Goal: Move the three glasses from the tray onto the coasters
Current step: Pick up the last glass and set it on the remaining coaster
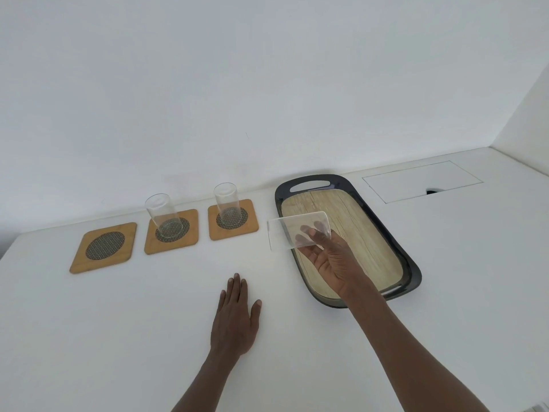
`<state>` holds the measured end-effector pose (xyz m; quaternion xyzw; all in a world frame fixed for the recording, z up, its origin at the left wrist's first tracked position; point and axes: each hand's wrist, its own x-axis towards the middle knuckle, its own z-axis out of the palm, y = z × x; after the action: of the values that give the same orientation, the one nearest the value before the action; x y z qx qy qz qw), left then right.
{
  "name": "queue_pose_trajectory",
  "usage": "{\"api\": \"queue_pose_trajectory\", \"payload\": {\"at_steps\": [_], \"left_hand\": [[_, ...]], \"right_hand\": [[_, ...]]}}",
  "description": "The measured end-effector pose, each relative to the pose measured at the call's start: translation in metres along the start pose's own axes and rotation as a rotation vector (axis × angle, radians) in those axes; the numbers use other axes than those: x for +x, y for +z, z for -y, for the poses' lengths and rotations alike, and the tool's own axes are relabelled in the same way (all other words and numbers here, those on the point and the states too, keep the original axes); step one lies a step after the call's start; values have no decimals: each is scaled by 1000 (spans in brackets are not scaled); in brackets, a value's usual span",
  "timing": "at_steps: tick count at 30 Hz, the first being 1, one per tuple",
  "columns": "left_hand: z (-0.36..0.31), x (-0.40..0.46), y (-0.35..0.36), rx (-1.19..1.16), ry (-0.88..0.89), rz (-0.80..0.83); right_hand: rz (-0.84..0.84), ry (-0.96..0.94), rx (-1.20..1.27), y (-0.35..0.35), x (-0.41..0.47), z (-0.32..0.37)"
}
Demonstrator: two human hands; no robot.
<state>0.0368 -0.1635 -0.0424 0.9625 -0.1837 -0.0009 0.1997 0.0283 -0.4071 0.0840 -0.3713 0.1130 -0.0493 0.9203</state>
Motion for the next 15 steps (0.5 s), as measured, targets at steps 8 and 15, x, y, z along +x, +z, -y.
{"api": "queue_pose_trajectory", "payload": {"at_steps": [8,15], "left_hand": [[7,-3,-10,-127,-32,48],[63,-20,-39,-93,-91,-7]], "right_hand": [[-3,-6,-91,22,3,-7],[19,4,-114,62,8,-30]]}}
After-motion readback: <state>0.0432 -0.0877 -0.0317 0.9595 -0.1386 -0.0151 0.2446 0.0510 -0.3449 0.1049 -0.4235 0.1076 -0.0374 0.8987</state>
